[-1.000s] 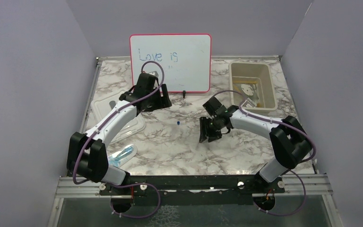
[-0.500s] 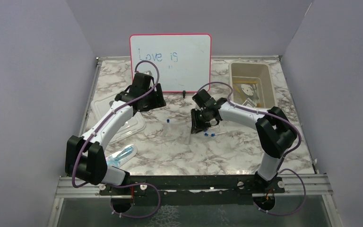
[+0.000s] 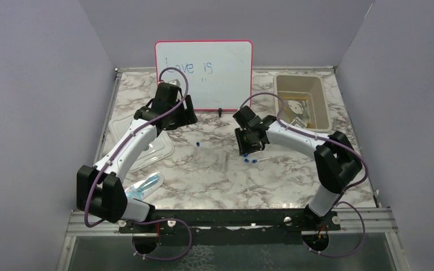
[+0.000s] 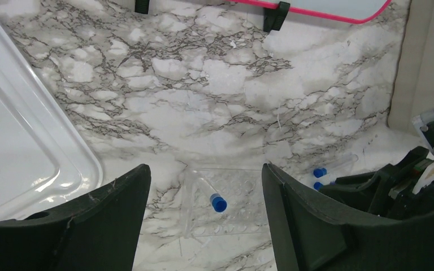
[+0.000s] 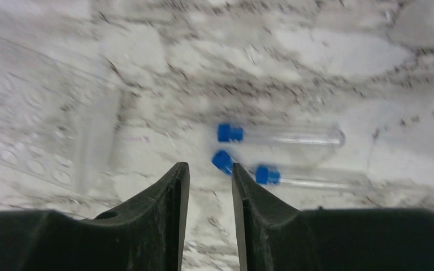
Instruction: Organize the chemistry lab equipment
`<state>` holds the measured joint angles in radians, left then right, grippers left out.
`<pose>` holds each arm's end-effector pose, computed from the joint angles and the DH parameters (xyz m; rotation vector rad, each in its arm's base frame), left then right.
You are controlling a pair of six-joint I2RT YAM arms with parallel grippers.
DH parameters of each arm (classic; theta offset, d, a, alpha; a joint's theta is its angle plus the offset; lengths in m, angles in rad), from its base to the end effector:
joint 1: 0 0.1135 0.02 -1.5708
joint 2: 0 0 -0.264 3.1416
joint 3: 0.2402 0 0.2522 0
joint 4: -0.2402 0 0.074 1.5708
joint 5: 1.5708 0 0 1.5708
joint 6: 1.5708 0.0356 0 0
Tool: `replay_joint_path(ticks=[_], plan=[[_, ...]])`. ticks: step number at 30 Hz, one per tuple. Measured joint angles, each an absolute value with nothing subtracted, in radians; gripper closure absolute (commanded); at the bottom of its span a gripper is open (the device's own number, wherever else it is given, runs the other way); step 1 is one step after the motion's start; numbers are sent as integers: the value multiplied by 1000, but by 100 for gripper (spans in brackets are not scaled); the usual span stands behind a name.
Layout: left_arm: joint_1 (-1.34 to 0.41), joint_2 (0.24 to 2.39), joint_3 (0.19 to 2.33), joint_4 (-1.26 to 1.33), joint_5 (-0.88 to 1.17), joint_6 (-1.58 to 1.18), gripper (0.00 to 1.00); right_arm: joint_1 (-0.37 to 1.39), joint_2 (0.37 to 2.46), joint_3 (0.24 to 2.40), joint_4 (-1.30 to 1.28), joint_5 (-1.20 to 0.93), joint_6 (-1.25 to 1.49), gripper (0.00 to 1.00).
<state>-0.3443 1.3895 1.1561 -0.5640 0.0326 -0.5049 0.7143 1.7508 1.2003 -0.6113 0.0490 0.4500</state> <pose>0.2831 -0.1027 0.2965 -0.1776 2.4069 -0.4407 0.2663 0.2286 0.1957 -0.3500 2.7397 0.2584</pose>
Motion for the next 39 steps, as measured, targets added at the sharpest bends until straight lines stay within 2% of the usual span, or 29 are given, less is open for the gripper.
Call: replay_joint_path(ticks=[6, 11, 29, 35, 39], plan=[[-344, 1390, 1188, -564, 33, -488, 25, 714, 1655, 1104, -691, 76, 405, 56], [-344, 1392, 1198, -564, 37, -485, 25, 714, 1644, 1082, -701, 65, 343, 55], [-342, 1409, 1200, -563, 53, -485, 25, 714, 1730, 1104, -669, 33, 210, 75], [-342, 1409, 1200, -563, 58, -485, 25, 717, 1744, 1108, -651, 2, 199, 76], [-342, 1410, 1200, -564, 60, -485, 25, 722, 1752, 1111, -640, -5, 192, 73]])
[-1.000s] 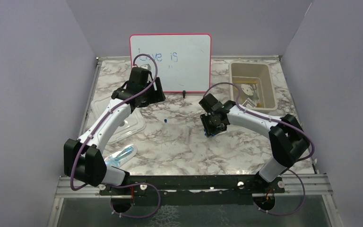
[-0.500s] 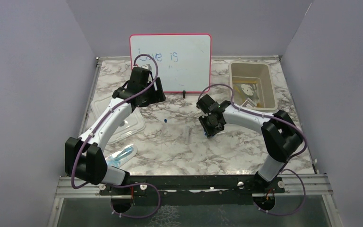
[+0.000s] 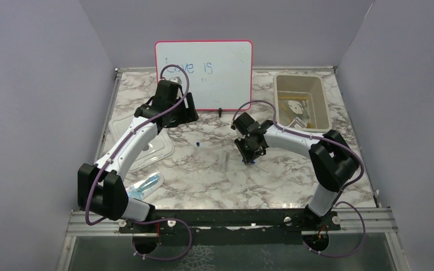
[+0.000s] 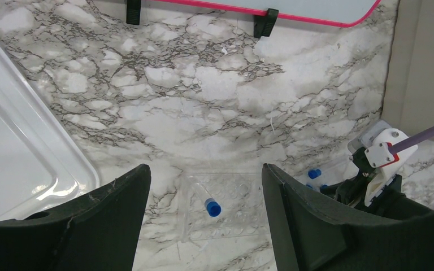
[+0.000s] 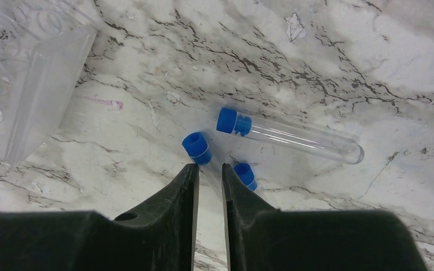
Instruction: Organize the chemistry lab equipment
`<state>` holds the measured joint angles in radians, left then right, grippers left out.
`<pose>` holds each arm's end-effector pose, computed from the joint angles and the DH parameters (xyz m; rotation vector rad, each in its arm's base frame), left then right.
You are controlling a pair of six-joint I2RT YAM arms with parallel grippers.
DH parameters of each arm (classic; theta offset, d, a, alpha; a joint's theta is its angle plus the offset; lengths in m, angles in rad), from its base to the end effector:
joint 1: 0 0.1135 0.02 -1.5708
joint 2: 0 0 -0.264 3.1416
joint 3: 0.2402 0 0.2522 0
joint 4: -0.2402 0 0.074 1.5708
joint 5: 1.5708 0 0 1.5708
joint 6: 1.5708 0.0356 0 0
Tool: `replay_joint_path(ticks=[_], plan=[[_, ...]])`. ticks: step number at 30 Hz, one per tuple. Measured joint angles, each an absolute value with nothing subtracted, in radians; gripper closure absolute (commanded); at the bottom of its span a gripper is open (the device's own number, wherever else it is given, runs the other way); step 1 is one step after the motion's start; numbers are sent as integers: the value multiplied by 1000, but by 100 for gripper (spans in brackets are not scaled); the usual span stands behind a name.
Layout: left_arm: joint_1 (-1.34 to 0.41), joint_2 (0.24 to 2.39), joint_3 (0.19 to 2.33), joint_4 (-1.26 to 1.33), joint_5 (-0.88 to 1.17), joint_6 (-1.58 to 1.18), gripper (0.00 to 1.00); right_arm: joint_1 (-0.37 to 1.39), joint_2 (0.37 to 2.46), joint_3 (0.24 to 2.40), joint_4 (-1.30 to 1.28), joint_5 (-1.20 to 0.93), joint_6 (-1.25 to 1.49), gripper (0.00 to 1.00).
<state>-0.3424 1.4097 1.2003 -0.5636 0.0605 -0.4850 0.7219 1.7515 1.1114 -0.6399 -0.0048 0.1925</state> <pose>0.2895 -0.1055 0.3054 -0.1400 2.3885 -0.4717 0.2485 0.2190 0.1700 -0.7535 2.7761 0.1921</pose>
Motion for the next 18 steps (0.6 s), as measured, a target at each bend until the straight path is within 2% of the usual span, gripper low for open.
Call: replay_joint_path(ticks=[11, 18], plan=[[-342, 1410, 1200, -564, 62, -485, 25, 731, 1777, 1111, -600, -14, 179, 68], [-342, 1410, 1200, -563, 62, -485, 25, 732, 1778, 1111, -597, -12, 175, 79]])
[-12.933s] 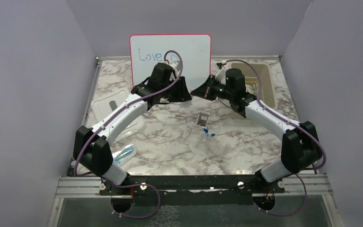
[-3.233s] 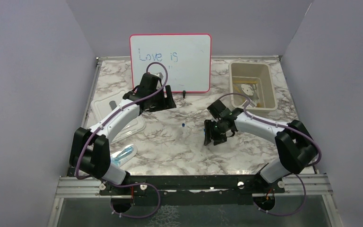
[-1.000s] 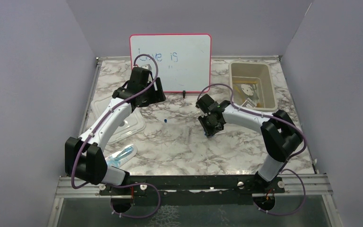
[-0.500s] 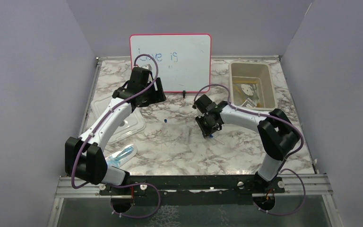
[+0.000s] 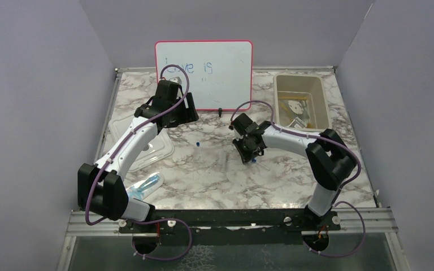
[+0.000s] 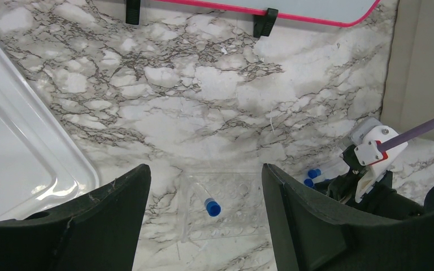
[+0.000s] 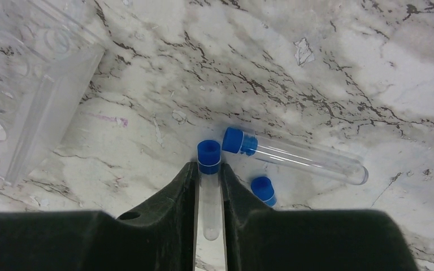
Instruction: Organize the chemistry lab equipment
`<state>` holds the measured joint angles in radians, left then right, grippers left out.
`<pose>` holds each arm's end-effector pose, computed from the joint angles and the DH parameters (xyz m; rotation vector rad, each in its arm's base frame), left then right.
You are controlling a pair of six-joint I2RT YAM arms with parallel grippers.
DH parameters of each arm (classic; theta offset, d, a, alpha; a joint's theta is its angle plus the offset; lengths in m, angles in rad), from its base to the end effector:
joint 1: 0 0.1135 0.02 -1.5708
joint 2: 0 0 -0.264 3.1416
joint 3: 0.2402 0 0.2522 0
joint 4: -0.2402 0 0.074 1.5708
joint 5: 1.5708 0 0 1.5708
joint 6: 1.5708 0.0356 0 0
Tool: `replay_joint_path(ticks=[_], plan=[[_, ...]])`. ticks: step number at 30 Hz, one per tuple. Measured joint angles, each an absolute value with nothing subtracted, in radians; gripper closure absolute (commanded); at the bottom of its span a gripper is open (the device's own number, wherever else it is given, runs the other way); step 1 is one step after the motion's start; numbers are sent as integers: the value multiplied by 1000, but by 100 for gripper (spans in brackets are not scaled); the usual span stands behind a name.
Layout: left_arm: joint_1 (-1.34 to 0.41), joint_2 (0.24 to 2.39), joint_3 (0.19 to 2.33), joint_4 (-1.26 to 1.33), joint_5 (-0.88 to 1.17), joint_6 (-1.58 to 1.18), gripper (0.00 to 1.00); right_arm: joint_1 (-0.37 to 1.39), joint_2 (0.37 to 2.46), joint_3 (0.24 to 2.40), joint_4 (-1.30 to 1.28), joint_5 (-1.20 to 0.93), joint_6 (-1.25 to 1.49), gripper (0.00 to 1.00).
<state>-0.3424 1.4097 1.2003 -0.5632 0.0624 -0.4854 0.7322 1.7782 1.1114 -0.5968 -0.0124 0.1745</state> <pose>0.2895 -0.1056 0.3054 -0.1395 2.3886 -0.4742 0.2504 0.2257 0.1630 -0.7908 2.7520 0.2101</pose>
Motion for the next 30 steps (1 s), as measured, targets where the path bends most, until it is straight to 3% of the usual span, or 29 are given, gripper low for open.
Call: replay_joint_path(ticks=[10, 18, 23, 27, 30], plan=[[-342, 1408, 1200, -562, 83, -485, 21, 737, 1663, 1103, -505, 15, 199, 80], [-342, 1342, 1199, -475, 207, -478, 11, 738, 1436, 1113, -285, -32, 276, 79], [-342, 1225, 1105, -313, 317, -472, 2, 738, 1405, 1116, -158, -65, 338, 79], [-342, 1114, 996, -199, 367, -469, 2, 739, 1397, 1107, -52, -84, 400, 79], [-342, 1051, 922, -102, 430, -480, 8, 739, 1372, 1076, 35, -109, 453, 79]])
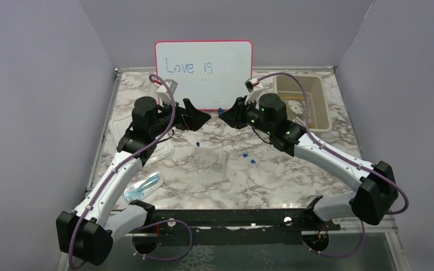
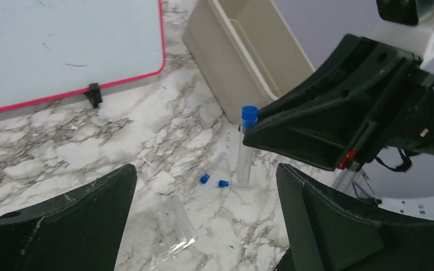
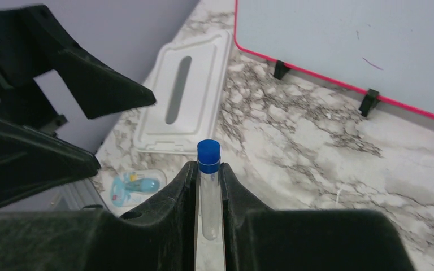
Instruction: Organize the chemistry lab equipment
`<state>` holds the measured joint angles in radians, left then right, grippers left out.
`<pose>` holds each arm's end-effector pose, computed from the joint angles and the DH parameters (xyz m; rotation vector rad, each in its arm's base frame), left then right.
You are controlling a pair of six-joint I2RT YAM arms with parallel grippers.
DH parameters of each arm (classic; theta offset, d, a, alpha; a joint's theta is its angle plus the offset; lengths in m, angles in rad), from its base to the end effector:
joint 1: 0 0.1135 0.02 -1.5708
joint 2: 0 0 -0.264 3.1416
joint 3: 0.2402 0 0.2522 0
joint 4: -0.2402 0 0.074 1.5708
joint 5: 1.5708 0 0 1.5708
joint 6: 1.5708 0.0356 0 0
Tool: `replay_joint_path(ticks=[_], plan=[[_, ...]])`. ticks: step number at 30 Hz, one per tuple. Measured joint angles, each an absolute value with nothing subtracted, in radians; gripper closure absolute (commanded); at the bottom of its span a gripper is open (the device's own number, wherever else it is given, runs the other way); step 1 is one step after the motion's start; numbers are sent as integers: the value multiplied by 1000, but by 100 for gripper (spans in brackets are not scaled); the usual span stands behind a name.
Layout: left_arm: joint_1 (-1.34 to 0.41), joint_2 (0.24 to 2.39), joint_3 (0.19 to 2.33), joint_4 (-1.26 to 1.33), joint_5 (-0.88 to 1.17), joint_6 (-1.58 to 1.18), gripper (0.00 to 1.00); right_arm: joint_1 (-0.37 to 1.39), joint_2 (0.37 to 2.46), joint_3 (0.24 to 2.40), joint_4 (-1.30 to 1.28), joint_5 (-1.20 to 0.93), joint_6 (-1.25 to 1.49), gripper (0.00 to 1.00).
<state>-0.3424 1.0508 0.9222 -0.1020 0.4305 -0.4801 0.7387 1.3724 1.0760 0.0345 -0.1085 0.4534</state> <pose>0.2239 -0.0956 0.3464 0.1936 1.8782 -0.9622 0.2380 0.2220 0.3298 -0.3546 1.9027 0.9198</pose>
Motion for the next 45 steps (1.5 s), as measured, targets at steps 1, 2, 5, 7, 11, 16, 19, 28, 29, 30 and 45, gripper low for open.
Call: replay_joint_path(ticks=[1, 2, 5, 7, 11, 16, 19, 28, 29, 30, 45], plan=[[-342, 1034, 898, -62, 466, -491, 12, 738, 1360, 1063, 65, -121, 473, 79], [-342, 1025, 879, -32, 501, -502, 15, 738, 1348, 1052, 96, -133, 491, 79], [-343, 1020, 844, 35, 586, -542, 17, 739, 1325, 1041, 185, -172, 538, 79], [-346, 1019, 823, 76, 630, -578, 19, 738, 1320, 1041, 233, -194, 569, 79], [-364, 1018, 781, 174, 704, -658, 30, 739, 1318, 1040, 303, -249, 632, 79], [-410, 1018, 775, 231, 736, -674, 47, 739, 1318, 1029, 355, -306, 695, 79], [-426, 1018, 775, 247, 736, -657, 60, 739, 1318, 1016, 366, -333, 728, 79], [-453, 1038, 777, 231, 725, -582, 95, 738, 1317, 1014, 348, -365, 751, 68], [-454, 1038, 779, 223, 724, -569, 98, 738, 1316, 1014, 342, -365, 749, 64], [-454, 1038, 785, 208, 721, -551, 100, 739, 1314, 1014, 334, -368, 746, 60], [-461, 1038, 871, 19, 717, -361, 100, 738, 1325, 1193, 77, -359, 730, 57]])
